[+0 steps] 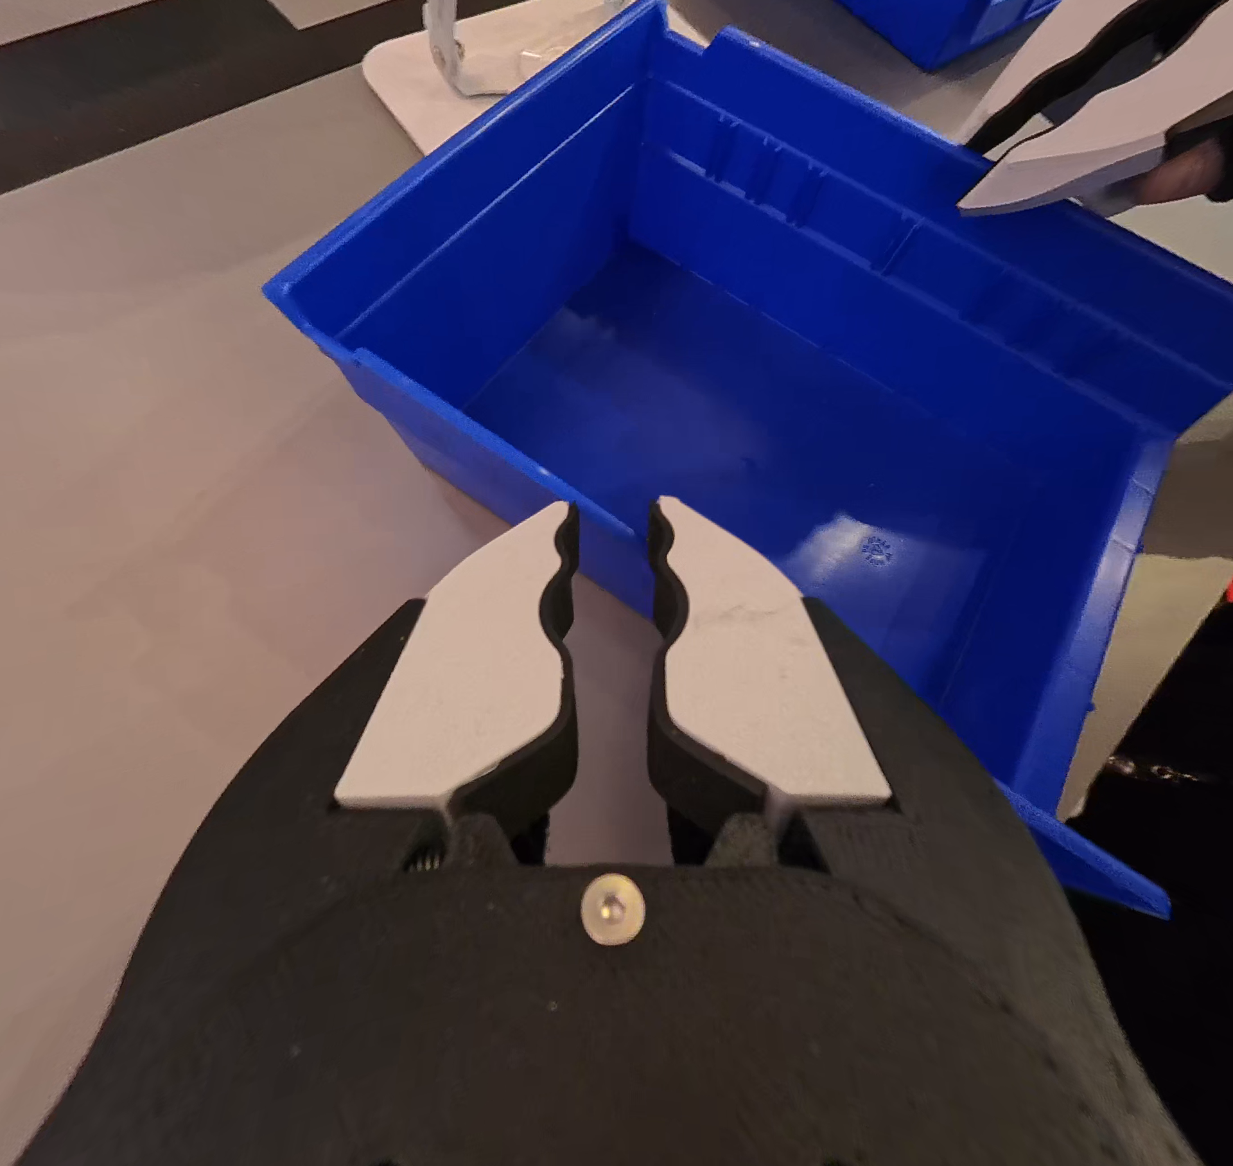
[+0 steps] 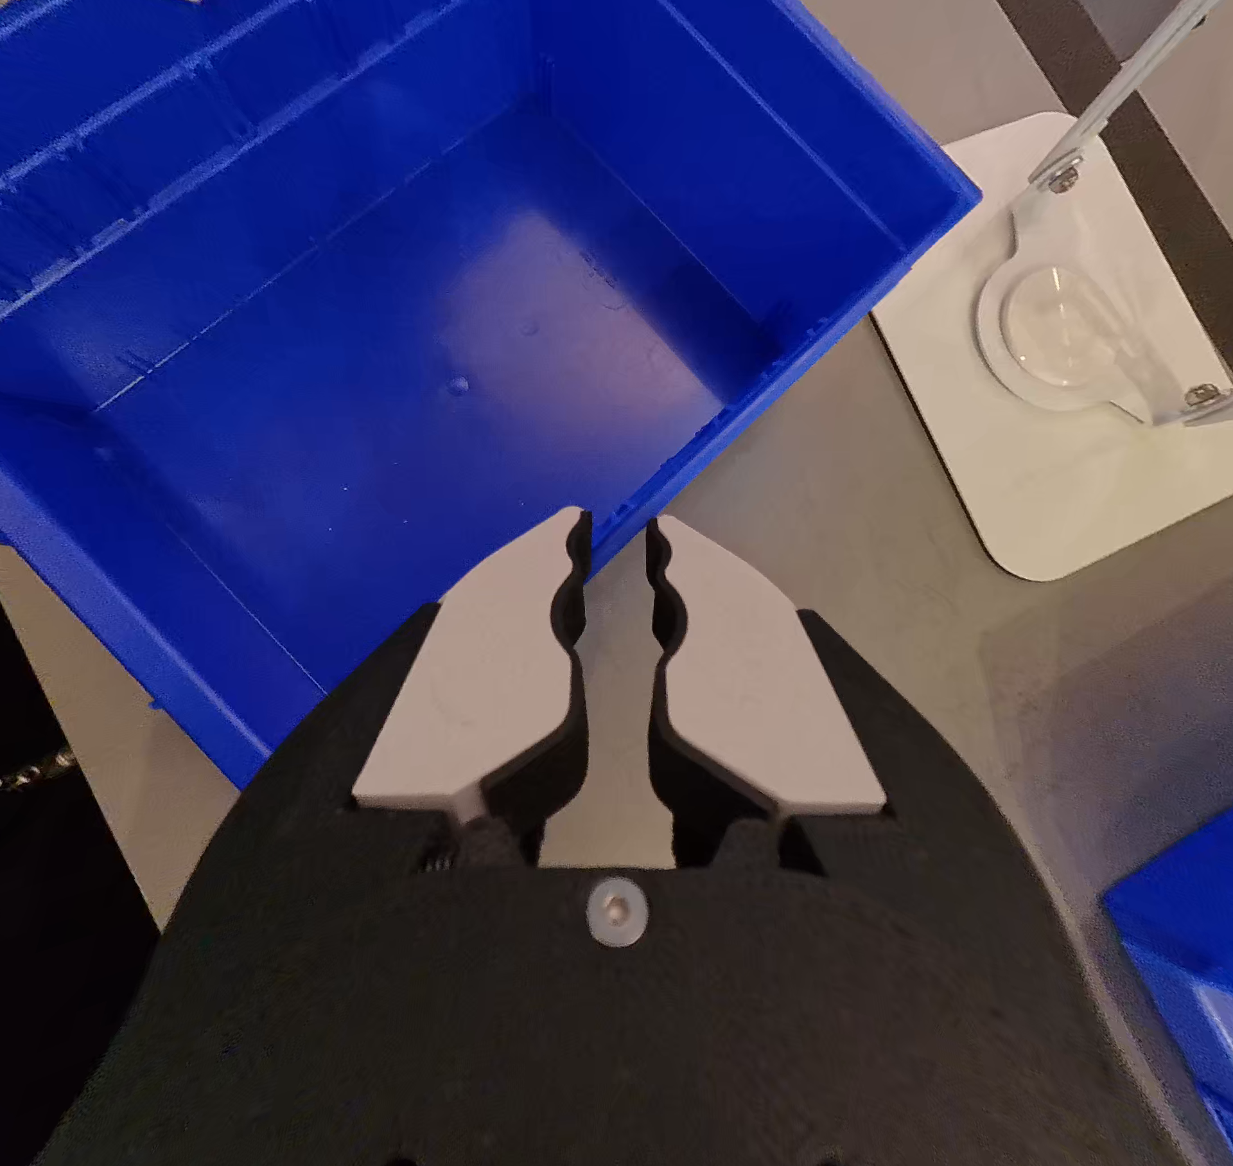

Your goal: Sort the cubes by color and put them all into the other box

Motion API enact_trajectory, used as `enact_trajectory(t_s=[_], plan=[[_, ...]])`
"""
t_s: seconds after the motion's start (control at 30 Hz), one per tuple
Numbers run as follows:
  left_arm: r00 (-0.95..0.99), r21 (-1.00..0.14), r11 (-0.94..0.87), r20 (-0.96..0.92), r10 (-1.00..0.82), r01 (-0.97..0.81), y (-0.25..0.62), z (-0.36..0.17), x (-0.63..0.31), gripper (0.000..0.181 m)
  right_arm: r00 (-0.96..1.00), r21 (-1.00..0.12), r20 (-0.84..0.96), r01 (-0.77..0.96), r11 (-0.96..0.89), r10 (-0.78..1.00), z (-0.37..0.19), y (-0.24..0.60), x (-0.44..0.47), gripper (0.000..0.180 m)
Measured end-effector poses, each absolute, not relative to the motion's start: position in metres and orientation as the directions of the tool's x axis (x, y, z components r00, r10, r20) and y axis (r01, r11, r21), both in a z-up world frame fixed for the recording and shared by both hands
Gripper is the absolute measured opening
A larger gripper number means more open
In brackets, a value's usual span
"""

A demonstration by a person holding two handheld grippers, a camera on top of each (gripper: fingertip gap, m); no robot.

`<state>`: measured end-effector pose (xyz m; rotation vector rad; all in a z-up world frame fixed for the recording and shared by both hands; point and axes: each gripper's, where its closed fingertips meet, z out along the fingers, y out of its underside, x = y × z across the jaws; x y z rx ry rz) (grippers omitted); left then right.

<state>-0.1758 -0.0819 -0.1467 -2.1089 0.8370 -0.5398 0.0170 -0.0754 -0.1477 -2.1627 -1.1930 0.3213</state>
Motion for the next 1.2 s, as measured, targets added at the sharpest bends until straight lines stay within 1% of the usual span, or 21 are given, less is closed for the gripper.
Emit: enact_trajectory(t_s=[0.23,0.53,0.93,1.2], plan=[[0.611,-0.824,-0.435,0.143,-0.779,-0.362,-0.103,-0.145,-0.128,0.021,0.547,-0.591,0.1,0.704,-0.393,0.831,-0.148,-0.089,0.066,0.014],[0.454,-0.85,-0.375,0.187,-0.871,-0.369,-0.123,-0.144,-0.03,0.022,0.615,-0.575,0.096,0.676,-0.461,0.783,-0.147,-0.124,0.166,0.014],[0.256,-0.856,-0.282,0.184,-0.949,-0.433,-0.132,-0.142,0.124,0.023,0.766,-0.585,0.078,0.553,-0.593,0.638,-0.146,-0.156,0.318,0.012],[0.165,-0.864,-0.25,0.196,-0.967,-0.436,-0.136,-0.141,0.219,0.024,0.839,-0.585,0.07,0.472,-0.659,0.539,-0.146,-0.173,0.411,0.011]])
